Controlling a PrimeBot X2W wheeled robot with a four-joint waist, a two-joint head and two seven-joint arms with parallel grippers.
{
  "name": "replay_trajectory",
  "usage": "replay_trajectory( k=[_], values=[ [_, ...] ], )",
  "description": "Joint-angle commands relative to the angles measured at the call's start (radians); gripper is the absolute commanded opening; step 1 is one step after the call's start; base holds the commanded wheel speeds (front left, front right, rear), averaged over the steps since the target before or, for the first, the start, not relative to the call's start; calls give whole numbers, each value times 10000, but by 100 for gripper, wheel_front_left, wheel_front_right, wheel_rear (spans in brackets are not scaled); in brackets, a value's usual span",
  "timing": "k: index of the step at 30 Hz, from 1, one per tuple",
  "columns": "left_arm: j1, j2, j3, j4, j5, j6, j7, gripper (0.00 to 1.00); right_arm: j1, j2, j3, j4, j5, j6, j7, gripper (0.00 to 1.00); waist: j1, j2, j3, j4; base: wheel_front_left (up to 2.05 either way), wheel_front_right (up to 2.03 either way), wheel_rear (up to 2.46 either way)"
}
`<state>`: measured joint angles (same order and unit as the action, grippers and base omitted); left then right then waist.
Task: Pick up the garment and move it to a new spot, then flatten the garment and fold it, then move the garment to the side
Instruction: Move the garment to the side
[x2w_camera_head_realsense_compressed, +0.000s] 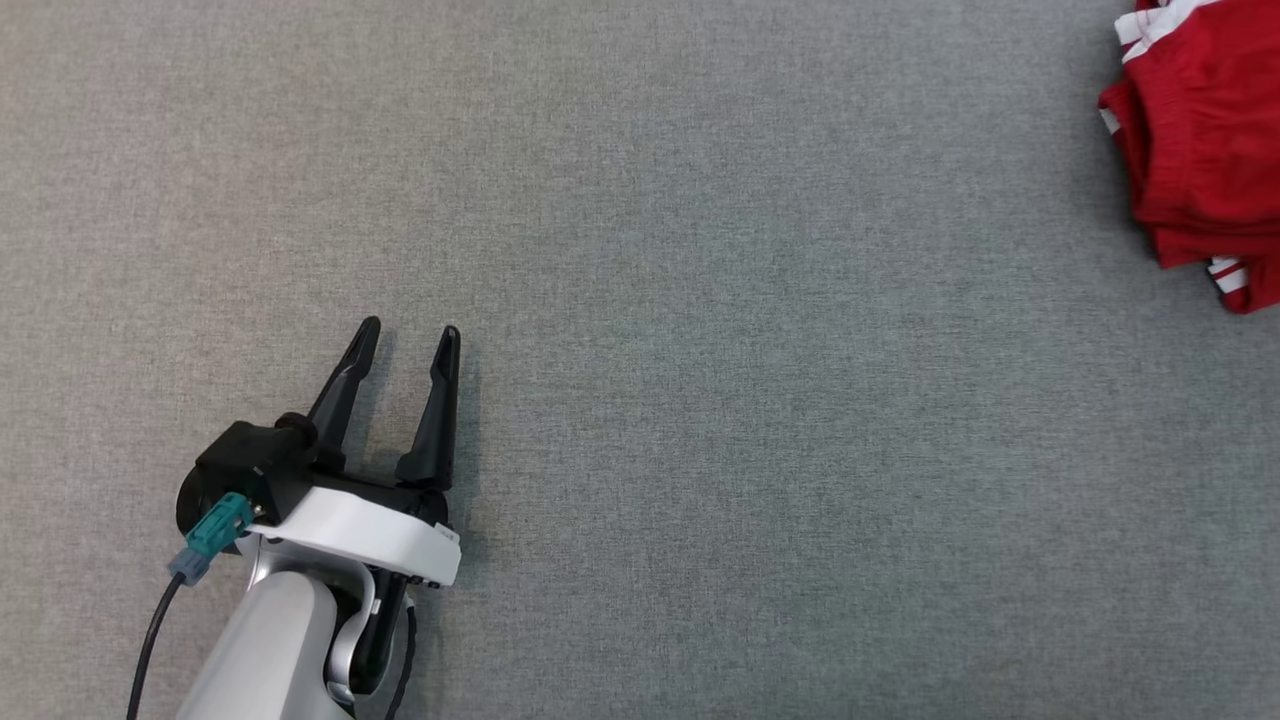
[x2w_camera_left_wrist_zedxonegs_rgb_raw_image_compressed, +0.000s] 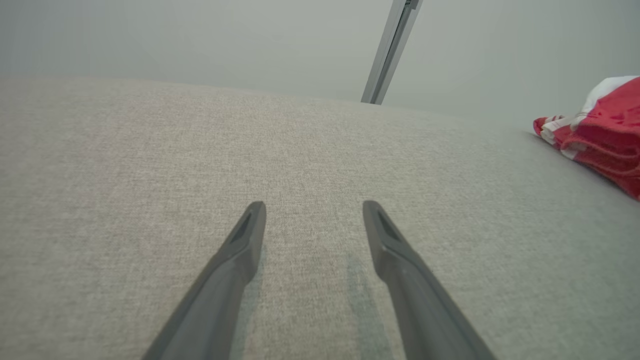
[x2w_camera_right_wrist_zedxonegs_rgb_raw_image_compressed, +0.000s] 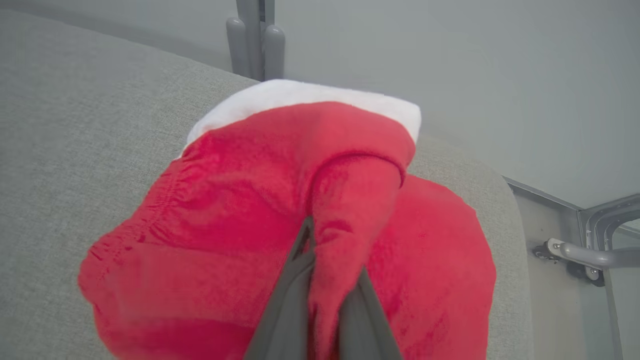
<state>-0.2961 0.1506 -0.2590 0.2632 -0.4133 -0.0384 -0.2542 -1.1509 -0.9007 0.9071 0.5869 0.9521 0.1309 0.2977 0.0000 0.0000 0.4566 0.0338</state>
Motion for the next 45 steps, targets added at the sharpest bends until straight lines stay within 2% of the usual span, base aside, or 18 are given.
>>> replay_trajectory(
  k=[1,8,11,12,13,14,15,21,31,45],
  values=[
    [-131,67,-7,-12,18,-7,-8,100,-231,-165,203,171,-272,2,-126,0,0,0,92,49,0,0,0],
    [-280,24,-63,-23,42,21,-21,100,-665,-103,899,1056,-1099,1,-234,0,0,0,255,178,0,0,0],
    [-276,3,-96,-33,39,55,-27,100,-799,189,1101,1967,-1381,1,-485,0,0,0,325,303,0,0,0],
    [-275,5,-96,-40,31,52,-29,100,-835,271,1135,2194,-1441,1,-563,20,0,0,330,324,0,0,0],
    [-266,4,-97,-39,27,62,-33,100,-879,352,1163,2409,-1509,1,-607,45,0,0,325,340,0,0,0],
    [-244,5,-95,-35,21,81,-36,100,-922,431,1174,2656,-1588,1,-649,95,0,0,309,351,0,0,0],
    [-217,15,-89,-22,14,99,-41,100,-952,525,1194,2877,-1662,1,-675,100,0,0,275,354,0,0,0],
    [20,-3,-79,83,-57,134,-67,100,-947,1124,1359,3667,-1932,1,-1011,100,0,0,-242,210,0,0,0],
    [545,143,152,223,-229,196,-94,100,-1081,1910,1606,4156,-2585,1,-1945,100,0,0,-1821,-431,0,0,0],
    [1669,489,652,-247,-468,511,-86,100,388,2949,215,4025,-2273,2,-4569,100,0,0,-3561,-1145,0,0,0]
  ],
)
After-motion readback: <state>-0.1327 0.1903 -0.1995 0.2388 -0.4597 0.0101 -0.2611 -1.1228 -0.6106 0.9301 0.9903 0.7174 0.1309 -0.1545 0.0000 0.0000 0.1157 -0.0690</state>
